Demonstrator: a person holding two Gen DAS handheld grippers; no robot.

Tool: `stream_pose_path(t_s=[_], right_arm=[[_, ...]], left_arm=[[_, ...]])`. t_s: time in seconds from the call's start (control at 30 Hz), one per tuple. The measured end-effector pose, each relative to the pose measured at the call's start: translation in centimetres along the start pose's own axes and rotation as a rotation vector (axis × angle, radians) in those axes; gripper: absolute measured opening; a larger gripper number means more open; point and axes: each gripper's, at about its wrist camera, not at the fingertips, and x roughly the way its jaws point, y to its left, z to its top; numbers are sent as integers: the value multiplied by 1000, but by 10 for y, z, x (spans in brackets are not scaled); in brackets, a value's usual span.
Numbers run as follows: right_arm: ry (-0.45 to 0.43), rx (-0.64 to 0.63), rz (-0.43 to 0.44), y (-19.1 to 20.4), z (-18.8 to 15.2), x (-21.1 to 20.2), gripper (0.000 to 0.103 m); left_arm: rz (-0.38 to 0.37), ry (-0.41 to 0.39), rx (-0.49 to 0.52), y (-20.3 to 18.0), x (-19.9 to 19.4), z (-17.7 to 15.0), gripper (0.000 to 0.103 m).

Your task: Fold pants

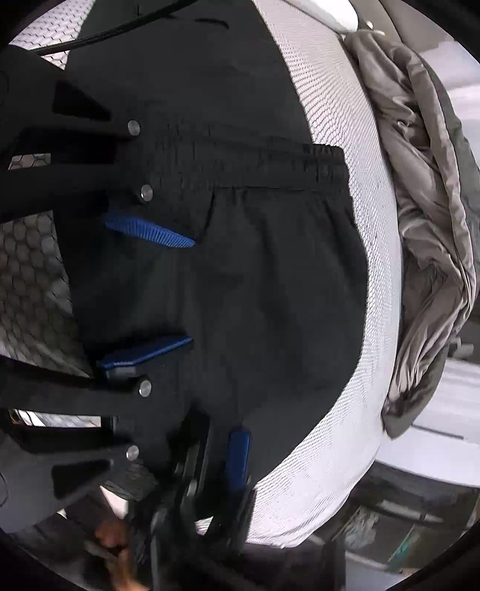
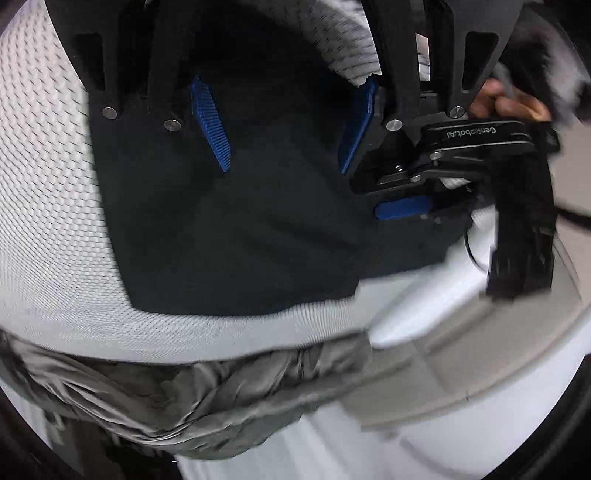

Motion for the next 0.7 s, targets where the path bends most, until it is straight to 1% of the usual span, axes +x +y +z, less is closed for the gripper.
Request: stream_pose_path(t_s=[0.03,0.07,0.13,0.17,0.2,0.27,0.3,0.33,0.37,0.43,0.47,0.5,0.53,0.57,0.63,0.67,0.7], right_arm=[[9,-20,-9,1,-2,6,60],[1,-61,-37,0,-6,7,58],[-22,-135,-191,-8,-16,-3,58],[-35,-130,-221,-16,-22,-10,58],[-43,-96,-238,-28,-27,-17,58],[-48,-31,-227,-48,-32,-30,58],[-66,4,-201,-54,-30,-38,58],[-84,21,-187,-57,-29,-44,58],[-114,38,-170,-58,-26,-52,58],[-175,41,-138,-49,-19,-63,58],[-205,28,-126,-37,-12,-61,58],[-210,14,-112,-27,-8,-56,58],[-201,2,-96,-18,-2,-48,58],[-168,-13,-71,-7,2,-31,59],[-97,-28,-49,4,3,-7,58],[-43,-51,-63,8,0,8,58],[-36,-77,-84,9,-6,9,58]], left_arm=[[1,-5,21,2,-3,-5,47],[2,-9,38,4,-6,-10,47],[-16,-13,46,10,-15,-19,47],[-27,-12,38,13,-22,-25,47],[-33,-9,36,14,-25,-29,47],[-15,-7,44,14,-34,-28,47],[0,-9,43,10,-47,-31,47],[5,-24,43,3,-58,-29,47],[-13,-56,50,-3,-65,-22,47],[-27,-91,47,-9,-68,-14,48],[-28,-93,34,-10,-64,-7,48],[-32,-84,15,-9,-56,-1,48],[-33,-66,0,-8,-44,4,48],[-24,-39,-13,-4,-29,8,48],[-21,-5,-17,2,-11,6,48],[-33,-2,-6,4,-8,5,48],[-42,-1,12,5,-9,3,48]])
